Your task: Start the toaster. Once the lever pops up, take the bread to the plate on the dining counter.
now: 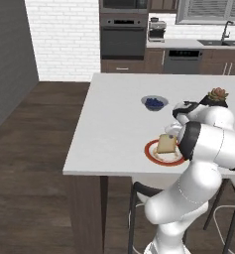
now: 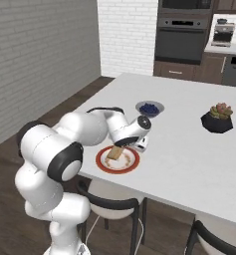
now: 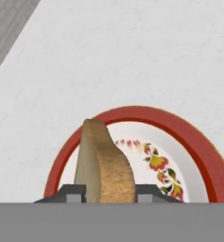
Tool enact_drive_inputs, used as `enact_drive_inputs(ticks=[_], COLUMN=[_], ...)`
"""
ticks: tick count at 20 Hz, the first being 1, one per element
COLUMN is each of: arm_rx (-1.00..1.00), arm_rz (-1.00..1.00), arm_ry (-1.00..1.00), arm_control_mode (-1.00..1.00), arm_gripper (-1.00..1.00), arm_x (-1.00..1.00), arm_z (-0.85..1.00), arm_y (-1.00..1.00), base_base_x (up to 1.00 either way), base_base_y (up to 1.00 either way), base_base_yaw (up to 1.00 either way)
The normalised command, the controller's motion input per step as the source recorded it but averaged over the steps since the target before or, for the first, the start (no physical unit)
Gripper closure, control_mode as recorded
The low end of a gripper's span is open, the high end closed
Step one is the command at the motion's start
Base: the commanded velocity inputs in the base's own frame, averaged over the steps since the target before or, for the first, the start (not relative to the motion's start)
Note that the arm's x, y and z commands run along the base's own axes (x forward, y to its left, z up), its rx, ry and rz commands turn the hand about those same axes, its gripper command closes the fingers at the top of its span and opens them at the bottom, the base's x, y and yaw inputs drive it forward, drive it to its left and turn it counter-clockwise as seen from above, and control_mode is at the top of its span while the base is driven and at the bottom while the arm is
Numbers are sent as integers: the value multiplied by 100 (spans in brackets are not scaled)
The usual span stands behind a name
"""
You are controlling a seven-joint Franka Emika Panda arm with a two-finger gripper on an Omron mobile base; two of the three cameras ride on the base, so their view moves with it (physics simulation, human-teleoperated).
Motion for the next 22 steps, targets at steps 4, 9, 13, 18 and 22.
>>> enact_drive_inputs(ticks=[4,9,13,18,22], arm_rx=[0,0,0,-1,-10], arm_rz=[0,0,0,0,-1], arm_ry=[-11,-12,-6,0,0], arm_control_mode=[-100,-100,-100,-100,-100], arm_gripper=[-100,-100,-100,-100,-100], arm_x=[-19,-3,0,-1,-2], arm_z=[-52,-32,-4,0,8], arm_y=[0,0,0,-9,-12], base_base_x=[0,0,0,0,0], base_base_y=[0,0,0,0,0], base_base_yaw=[0,0,0,0,0])
